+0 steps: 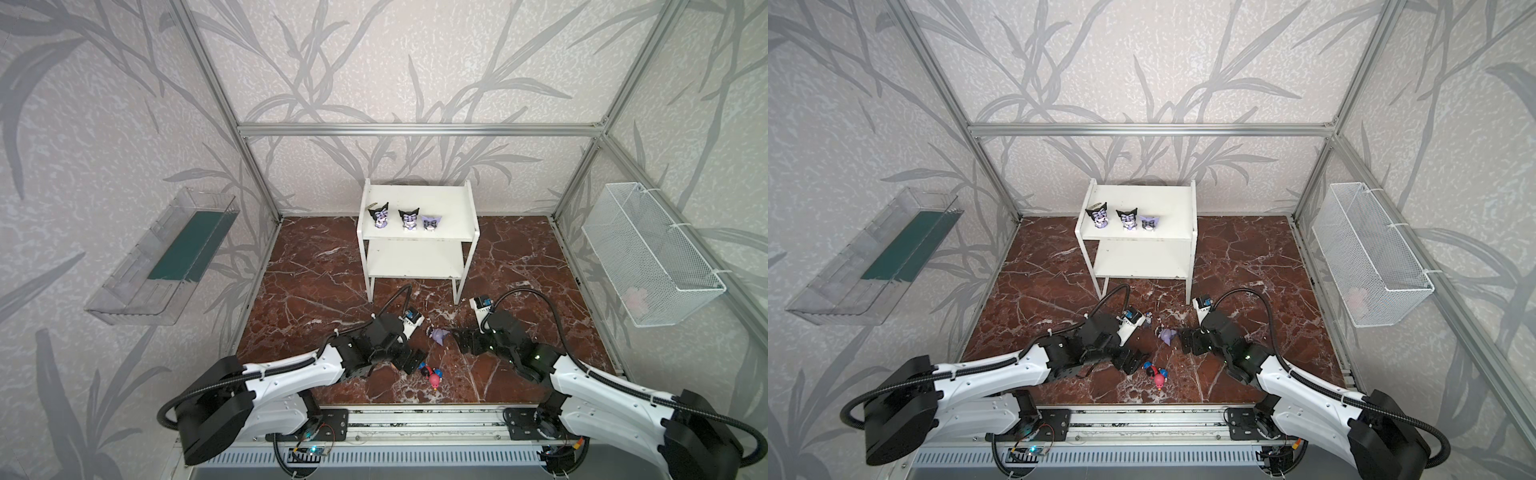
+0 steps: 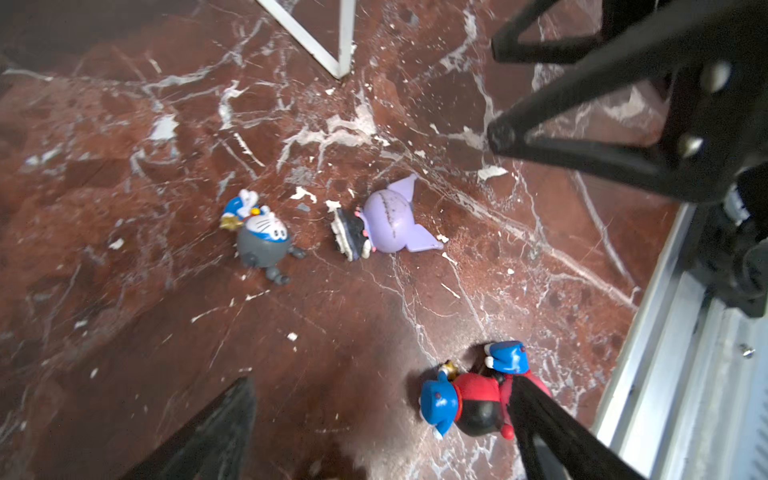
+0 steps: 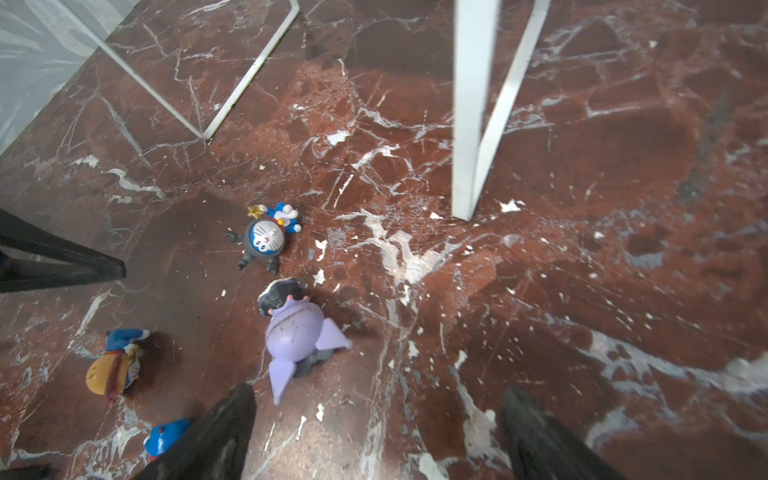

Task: Place and organize the plastic toys onto the shelf
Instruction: 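Close the left gripper on a lying purple Kuromi while the right gripper approaches, then lift the Kuromi with the left gripper while the right gripper moves closer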

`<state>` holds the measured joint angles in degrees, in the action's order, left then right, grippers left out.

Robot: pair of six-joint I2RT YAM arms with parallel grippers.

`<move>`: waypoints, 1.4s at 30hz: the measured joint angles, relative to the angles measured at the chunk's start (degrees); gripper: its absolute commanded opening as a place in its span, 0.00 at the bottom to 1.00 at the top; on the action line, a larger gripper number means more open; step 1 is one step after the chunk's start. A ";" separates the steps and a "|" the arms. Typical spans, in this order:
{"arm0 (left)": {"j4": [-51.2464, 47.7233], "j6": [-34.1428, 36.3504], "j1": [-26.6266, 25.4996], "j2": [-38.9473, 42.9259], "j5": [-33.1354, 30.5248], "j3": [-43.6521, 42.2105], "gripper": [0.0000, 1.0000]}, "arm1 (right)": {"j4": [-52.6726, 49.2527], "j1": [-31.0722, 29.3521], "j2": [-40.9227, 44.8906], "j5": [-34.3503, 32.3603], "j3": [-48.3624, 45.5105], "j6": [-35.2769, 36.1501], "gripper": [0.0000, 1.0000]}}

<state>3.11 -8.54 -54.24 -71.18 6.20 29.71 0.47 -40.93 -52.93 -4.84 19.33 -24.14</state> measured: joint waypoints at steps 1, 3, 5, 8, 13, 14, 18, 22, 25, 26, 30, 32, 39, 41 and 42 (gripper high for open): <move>1.20 1.77 -0.13 -1.33 -0.02 0.20 0.94 | -1.18 0.48 1.18 0.00 -0.15 -0.66 0.93; 3.96 6.21 -0.48 -3.78 0.46 0.44 0.94 | -3.58 1.36 3.72 -0.07 -0.31 -2.01 0.93; 6.38 10.84 -0.79 -5.92 0.61 0.68 0.94 | -5.51 1.84 5.97 -0.31 -0.42 -2.99 0.93; 9.62 17.40 -1.25 -8.85 0.98 0.98 0.95 | -8.24 2.47 9.57 -0.79 -1.01 -4.24 0.94; 11.98 26.12 -1.79 -13.09 1.18 2.23 0.94 | -11.50 3.72 15.47 -1.60 -2.80 -6.08 0.94; 12.37 27.56 -1.99 -13.92 0.94 2.73 0.94 | -11.91 3.91 16.20 -1.66 -3.04 -6.23 0.94; 13.35 32.41 -2.73 -16.74 -0.48 4.48 0.92 | -12.96 4.55 17.49 -1.70 -3.34 -6.71 0.94; 13.22 36.61 -2.78 -19.63 -1.20 6.95 0.86 | -13.33 4.79 17.73 -1.68 -3.37 -7.13 0.94; 13.20 38.53 -2.78 -21.59 -2.36 8.41 0.82 | -13.53 4.87 18.03 -1.68 -3.39 -7.32 0.94; 13.40 38.88 -2.78 -22.08 -2.95 8.57 0.81 | -13.62 4.90 18.23 -1.66 -3.48 -7.34 0.94; 12.85 40.44 -2.78 -23.41 -3.67 8.79 0.76 | -13.66 5.16 18.64 -1.60 -3.72 -7.37 0.94; 11.32 40.89 -2.78 -24.04 -3.61 10.08 0.73 | -13.68 5.27 18.64 -1.53 -3.76 -7.34 0.94; 7.10 41.55 -2.58 -26.18 -3.56 14.40 0.64 | -13.66 5.42 18.88 -1.16 -3.80 -7.34 0.94; 5.88 41.66 -2.23 -26.84 -3.54 15.06 0.59 | -13.66 5.44 19.02 -1.07 -3.82 -7.34 0.94; 5.40 41.81 -2.05 -27.10 -3.54 15.50 0.59 | -13.66 5.44 19.02 -1.07 -3.82 -7.34 0.94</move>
<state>8.51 33.28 -56.29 -98.28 2.66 45.21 -13.19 -35.48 -33.91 -5.91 15.51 -31.48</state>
